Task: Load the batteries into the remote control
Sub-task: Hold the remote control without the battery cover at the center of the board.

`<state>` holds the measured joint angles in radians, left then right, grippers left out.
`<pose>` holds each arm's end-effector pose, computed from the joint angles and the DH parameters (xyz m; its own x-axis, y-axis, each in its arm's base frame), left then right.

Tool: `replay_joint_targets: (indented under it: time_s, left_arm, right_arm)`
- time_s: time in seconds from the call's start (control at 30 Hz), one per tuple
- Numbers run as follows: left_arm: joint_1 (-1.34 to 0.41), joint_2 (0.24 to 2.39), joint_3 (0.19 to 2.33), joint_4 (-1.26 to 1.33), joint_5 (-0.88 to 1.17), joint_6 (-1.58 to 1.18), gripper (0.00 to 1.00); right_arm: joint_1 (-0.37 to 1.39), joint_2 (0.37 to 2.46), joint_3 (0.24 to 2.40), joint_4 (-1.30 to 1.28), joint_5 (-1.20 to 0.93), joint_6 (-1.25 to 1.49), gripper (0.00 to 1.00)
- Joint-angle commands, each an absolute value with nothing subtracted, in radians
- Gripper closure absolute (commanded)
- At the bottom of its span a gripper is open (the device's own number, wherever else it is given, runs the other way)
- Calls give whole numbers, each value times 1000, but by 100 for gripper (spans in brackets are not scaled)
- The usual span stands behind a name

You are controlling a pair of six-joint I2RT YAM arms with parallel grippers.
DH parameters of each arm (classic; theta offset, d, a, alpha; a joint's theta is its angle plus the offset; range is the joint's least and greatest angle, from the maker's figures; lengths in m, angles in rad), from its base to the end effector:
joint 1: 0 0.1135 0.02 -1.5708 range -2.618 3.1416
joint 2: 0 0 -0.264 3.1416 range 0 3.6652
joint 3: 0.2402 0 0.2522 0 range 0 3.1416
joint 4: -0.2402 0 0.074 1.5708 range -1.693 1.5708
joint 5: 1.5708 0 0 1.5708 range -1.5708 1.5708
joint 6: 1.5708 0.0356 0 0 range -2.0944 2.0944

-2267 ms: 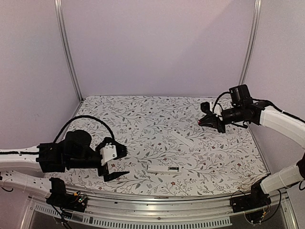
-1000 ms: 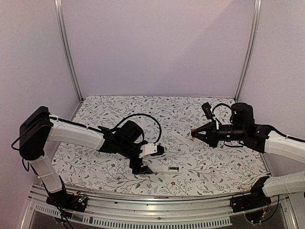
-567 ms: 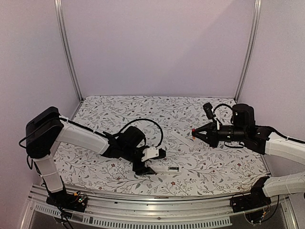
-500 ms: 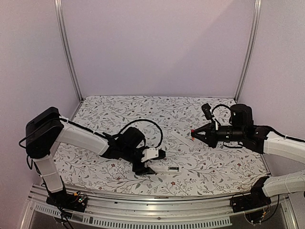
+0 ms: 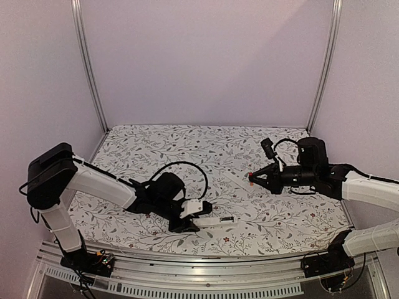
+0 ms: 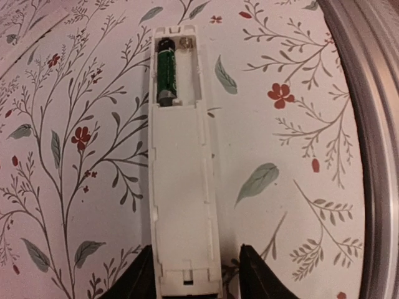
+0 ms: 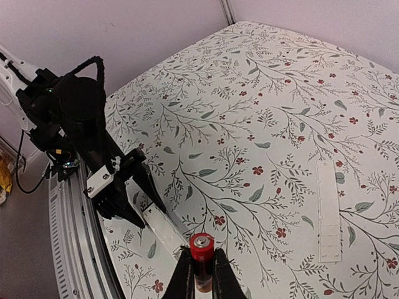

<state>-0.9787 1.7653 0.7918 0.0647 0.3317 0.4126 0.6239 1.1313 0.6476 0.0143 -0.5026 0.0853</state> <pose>0.1715 -0.2758 0.1188 -0.0439 0.7446 -0.6661 0.9976 0.0688 0.0112 0.1898 0.1578 0.2440 -0.4391 -0.2241 -0.8700 -0.8262 0.4811 0.2931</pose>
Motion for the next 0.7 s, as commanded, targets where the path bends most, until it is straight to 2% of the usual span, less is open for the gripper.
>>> replay_joint_targets:
  time_s: [0.0,0.13,0.27,0.3,0.57,0.67]
  left_arm:
    - [-1009,1719,759,60,385,370,58]
    - [-1015,1701,743,57,372,354,64]
    - [-1019,1674,725,66,356,340,78]
    - [-1020,1671,716,70,349,337,78]
    - [-1030,1663,704,43,331,325,77]
    - [-1035,1662,712,39,323,332,72]
  right_arm:
    - [634,1105,640,16,-484,57,100]
    - [644,1106,615,60,-498,38,100]
    - [659,1125,613,75,-530,17,100]
    - [662,1138,617,73,-541,12,100]
    - [693,1225,644,37,-589,-90,100]
    - [739,1270,656,26,-568,-105,100]
